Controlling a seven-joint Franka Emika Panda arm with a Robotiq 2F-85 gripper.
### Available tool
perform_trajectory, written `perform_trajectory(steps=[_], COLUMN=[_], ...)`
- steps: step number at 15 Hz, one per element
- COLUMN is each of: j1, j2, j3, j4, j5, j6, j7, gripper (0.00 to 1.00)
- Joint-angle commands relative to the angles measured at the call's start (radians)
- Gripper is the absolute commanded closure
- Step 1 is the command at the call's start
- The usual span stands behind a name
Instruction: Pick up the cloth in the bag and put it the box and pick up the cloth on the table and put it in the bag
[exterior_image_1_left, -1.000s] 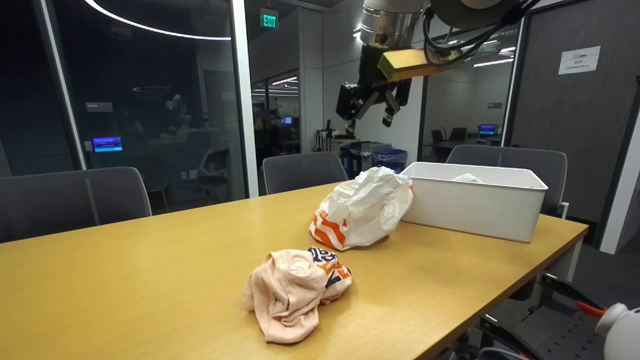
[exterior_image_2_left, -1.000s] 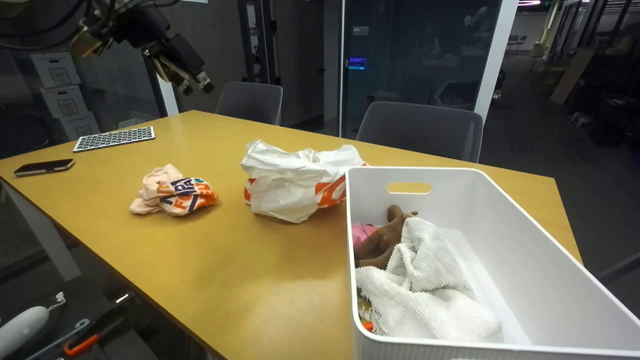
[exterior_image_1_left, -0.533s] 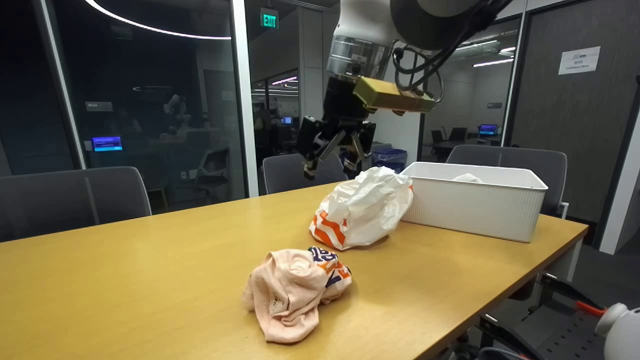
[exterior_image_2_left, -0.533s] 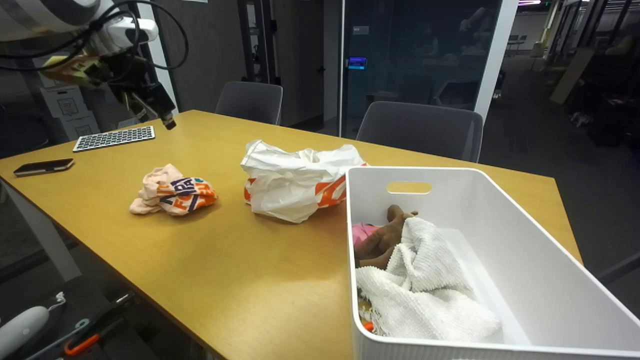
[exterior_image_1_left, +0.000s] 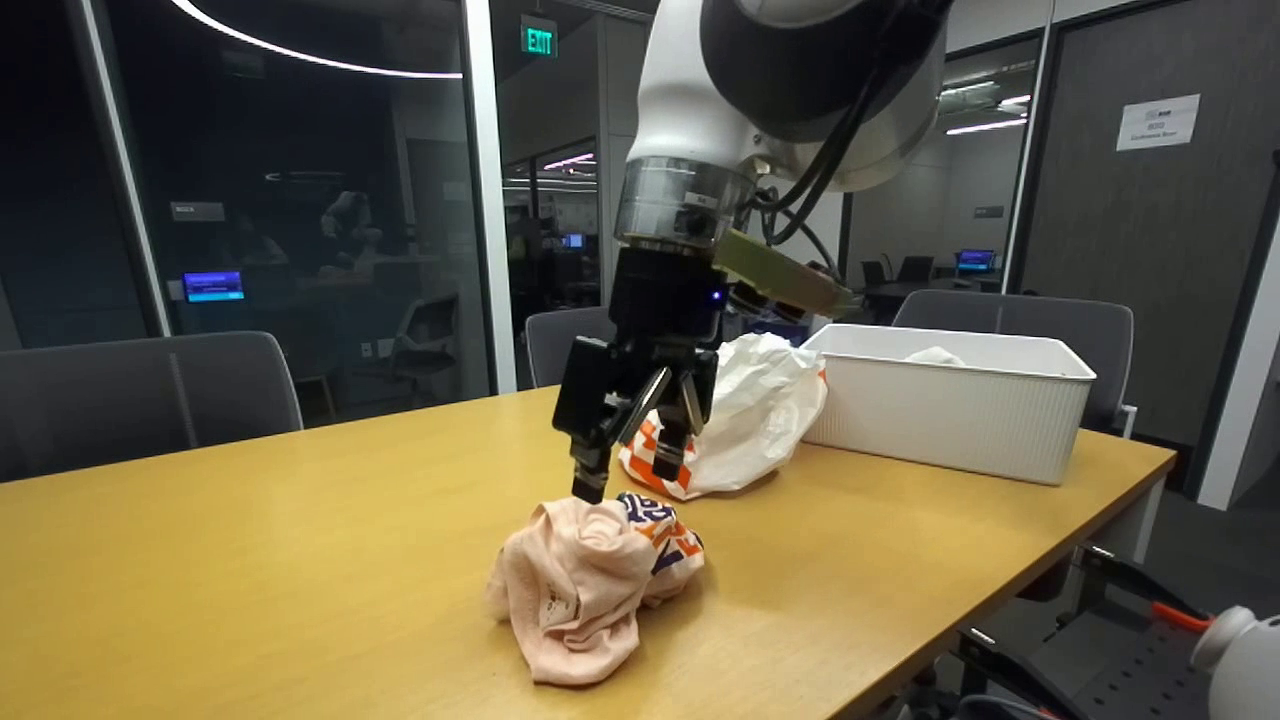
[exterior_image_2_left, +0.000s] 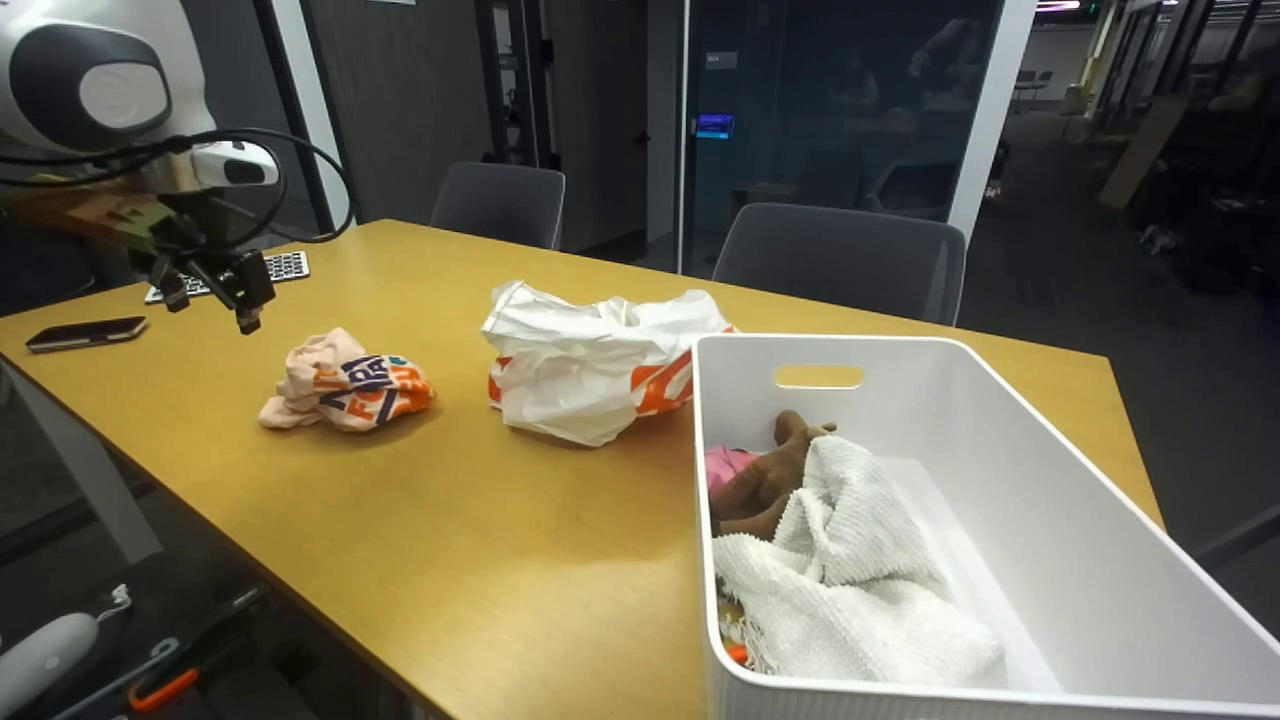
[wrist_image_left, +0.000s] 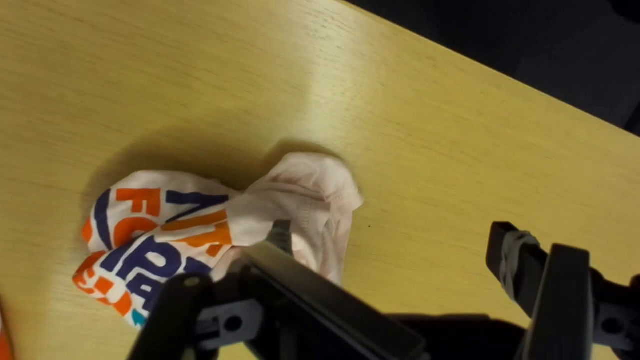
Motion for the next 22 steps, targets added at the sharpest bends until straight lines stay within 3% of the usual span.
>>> perform_trajectory(steps=[1, 4, 11, 17, 19, 22], j1=[-0.013, -0.012, -0.036, 0.005, 0.021, 0.042], j2=[0.005, 0.023, 0.099, 0.207, 0.26, 0.353], j3=[0.014, 0.016, -0.02, -0.173, -0.213, -0.233], j4=[0.006, -0.015, -0.078, -0.025, 0.008, 0.061], j5=[0.002, 0.003, -0.325, -0.709, -0.77, -0.771], j6=[-0.003, 0.085, 0.326, 0.432, 0.45, 0.472], j7=[-0.006, -0.023, 0.05, 0.157, 0.19, 0.218], gripper=[0.0, 0.0, 0.0, 0.0, 0.0, 0.0])
